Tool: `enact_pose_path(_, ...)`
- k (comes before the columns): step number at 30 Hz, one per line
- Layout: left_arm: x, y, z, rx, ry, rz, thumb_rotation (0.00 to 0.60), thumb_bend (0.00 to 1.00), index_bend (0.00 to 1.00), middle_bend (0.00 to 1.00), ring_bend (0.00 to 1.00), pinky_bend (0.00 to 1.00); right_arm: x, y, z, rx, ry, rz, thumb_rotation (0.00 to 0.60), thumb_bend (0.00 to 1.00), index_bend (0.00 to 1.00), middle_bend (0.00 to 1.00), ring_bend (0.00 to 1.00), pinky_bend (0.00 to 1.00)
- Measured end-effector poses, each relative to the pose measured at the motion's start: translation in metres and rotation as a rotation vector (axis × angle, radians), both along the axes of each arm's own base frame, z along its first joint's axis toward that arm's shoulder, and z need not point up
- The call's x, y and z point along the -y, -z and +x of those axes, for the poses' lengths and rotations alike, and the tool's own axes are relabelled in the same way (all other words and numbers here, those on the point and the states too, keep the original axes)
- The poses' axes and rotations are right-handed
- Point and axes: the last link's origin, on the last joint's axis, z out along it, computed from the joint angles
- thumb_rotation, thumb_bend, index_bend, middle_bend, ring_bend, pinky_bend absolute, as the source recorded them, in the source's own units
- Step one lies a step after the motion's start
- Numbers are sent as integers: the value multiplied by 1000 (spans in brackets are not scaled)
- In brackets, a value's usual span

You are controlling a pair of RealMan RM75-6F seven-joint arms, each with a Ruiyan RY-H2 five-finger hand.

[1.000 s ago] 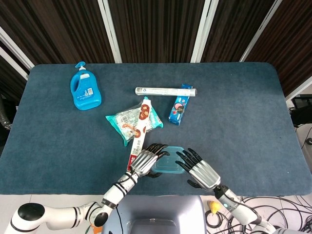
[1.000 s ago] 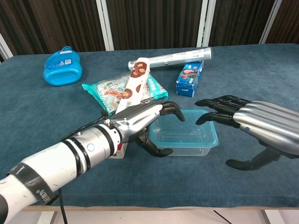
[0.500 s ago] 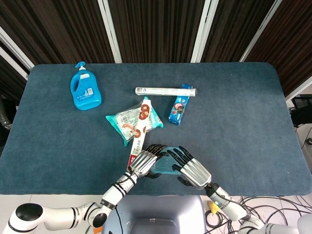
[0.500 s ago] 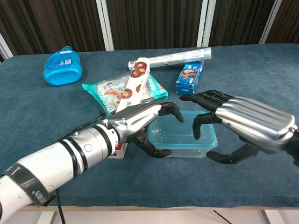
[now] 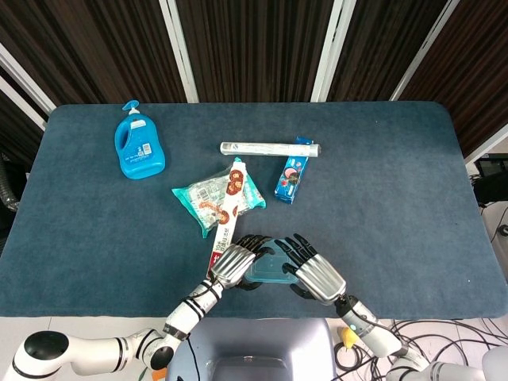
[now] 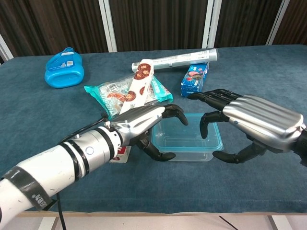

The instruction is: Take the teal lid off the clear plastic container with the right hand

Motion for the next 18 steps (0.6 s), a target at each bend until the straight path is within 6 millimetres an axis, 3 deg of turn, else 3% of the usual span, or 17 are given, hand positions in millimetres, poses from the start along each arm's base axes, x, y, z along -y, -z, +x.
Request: enact_pose_path(18,-1,0,-1,-5,-4,-3,600,278,369,255,128,199,2,-4,-3,-13,5,-9,600,252,485,12,0,0)
